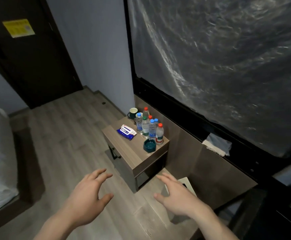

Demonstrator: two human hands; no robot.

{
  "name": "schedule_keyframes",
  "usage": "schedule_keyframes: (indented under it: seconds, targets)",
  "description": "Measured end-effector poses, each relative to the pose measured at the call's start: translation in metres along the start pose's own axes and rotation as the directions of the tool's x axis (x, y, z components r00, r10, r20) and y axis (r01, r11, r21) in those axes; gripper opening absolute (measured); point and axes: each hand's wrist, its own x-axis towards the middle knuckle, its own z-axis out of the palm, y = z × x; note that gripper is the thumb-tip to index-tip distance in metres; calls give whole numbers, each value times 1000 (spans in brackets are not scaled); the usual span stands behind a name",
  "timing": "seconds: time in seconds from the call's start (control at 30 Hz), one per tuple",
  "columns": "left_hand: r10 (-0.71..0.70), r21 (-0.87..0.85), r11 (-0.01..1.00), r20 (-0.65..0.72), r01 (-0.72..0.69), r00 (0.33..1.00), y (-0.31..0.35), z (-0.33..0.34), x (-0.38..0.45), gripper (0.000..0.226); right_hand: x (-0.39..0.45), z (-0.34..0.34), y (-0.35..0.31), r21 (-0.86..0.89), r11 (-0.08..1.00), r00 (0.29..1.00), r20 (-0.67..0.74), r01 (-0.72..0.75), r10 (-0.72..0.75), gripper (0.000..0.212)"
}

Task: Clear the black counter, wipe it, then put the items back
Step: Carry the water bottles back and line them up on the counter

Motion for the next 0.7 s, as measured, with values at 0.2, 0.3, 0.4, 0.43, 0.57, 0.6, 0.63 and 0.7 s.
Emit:
schedule_keyframes:
  seconds: [0.2, 0.3, 0.4, 0.43, 0.57, 0.6, 0.63, 0.7]
  targets:
    - [-48, -49, 998, 56, 51, 997, -67, -15, 58, 69, 77, -20, -55, -58, 998, 1000, -17, 17, -18, 71]
    - [-20, -35, 999, 84, 23, 996, -105, -23, 100, 69, 112, -20, -73, -72, 997, 999, -32, -24, 22, 72]
    - [27, -28, 999, 112, -24, 993, -141, -35, 147, 70, 146, -15, -90, -33, 996, 995, -52, -84, 82, 72]
    - [47, -27, 999, 122, -44, 991, -152, -40, 163, 70, 157, -13, -97, -20, 994, 992, -63, -108, 107, 72]
    - [144, -11, 989, 193, -144, 971, -182, -59, 228, 69, 196, -12, -121, 89, 978, 972, -120, -190, 200, 71]
    - [168, -7, 985, 214, -171, 962, -186, -63, 244, 69, 205, -13, -125, 130, 970, 962, -154, -204, 224, 71]
    - [195, 0, 980, 232, -200, 953, -188, -66, 261, 69, 212, -14, -127, 158, 962, 950, -185, -223, 251, 71]
    - [236, 24, 968, 274, -252, 932, -189, -70, 292, 70, 222, -16, -130, 192, 943, 927, -209, -272, 310, 71]
